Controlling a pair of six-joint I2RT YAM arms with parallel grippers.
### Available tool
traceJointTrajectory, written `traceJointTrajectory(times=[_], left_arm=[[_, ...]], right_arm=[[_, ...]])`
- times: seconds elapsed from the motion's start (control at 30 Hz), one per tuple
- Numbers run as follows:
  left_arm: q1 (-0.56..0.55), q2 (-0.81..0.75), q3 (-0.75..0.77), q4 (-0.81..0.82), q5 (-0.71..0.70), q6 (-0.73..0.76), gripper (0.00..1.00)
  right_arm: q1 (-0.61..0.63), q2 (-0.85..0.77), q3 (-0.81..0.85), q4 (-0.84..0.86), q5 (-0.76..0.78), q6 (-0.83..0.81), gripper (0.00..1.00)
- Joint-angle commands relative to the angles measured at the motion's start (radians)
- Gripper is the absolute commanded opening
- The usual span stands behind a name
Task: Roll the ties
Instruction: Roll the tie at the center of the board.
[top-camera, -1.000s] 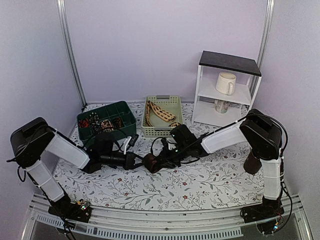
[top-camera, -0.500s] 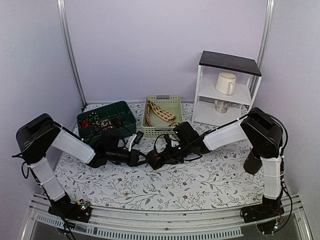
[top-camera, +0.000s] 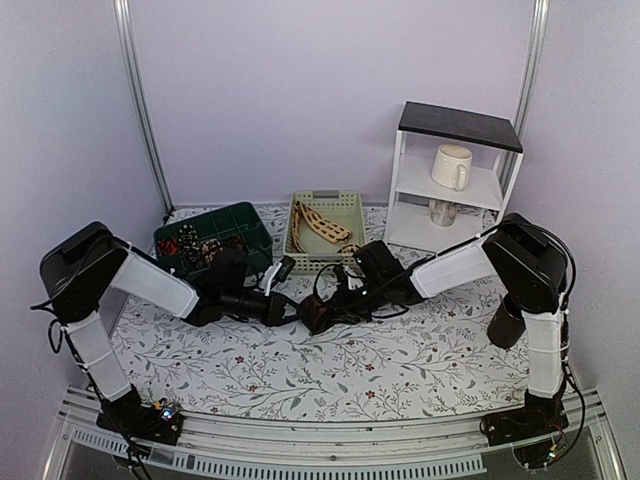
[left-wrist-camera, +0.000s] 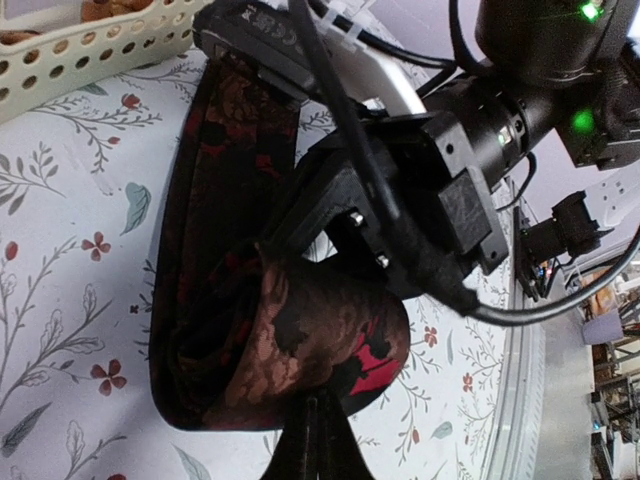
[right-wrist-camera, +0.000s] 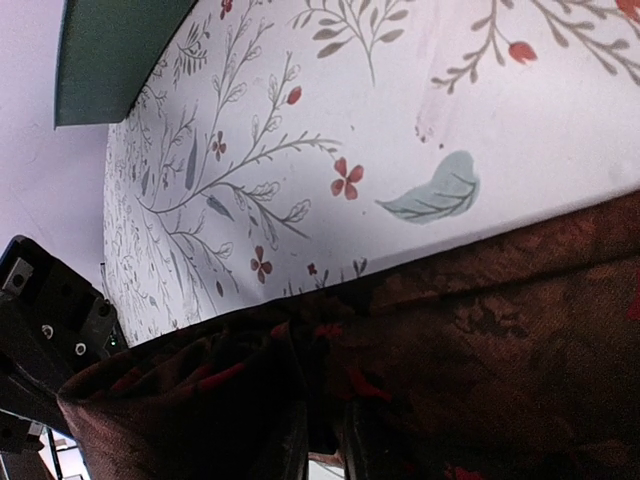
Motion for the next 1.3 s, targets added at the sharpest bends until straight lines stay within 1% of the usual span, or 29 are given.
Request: traceJointTrajectory(times=[0.0, 0.23, 0.3, 0.67, 0.9, 1.13, 1.27], left_arm=[[0.010, 0.028, 0.037, -0.036, 0.010, 0.025, 0.00], [0.010, 0.046, 0.073, -0.061, 0.013, 0.032, 0.00], [0.010, 0.047, 0.082, -0.069, 0.012, 0.036, 0.00], [0.011, 0.072, 0.124, -0.109, 0.013, 0.055, 0.00], [0.010, 0.091, 0.148, -0.118, 0.016, 0.056, 0.00], [0.006, 0.120, 0.195, -0.157, 0.000, 0.079, 0.00], [0.006, 0.129, 0.212, -0.163, -0.005, 0.089, 0.00]], right_arm=[[-0.011, -0.060, -0.017, 0.022, -0.002, 0.000, 0.16], [-0.016, -0.083, -0.040, 0.047, 0.015, 0.038, 0.09], [-0.021, -0.086, -0.042, 0.047, 0.021, 0.050, 0.08], [-0.030, -0.114, -0.063, 0.032, 0.078, 0.095, 0.10], [-0.037, -0.159, -0.077, -0.054, 0.172, 0.065, 0.09], [-0.113, -0.190, -0.091, -0.083, 0.200, 0.021, 0.09], [-0.165, -0.166, -0.061, -0.115, 0.211, -0.019, 0.07]])
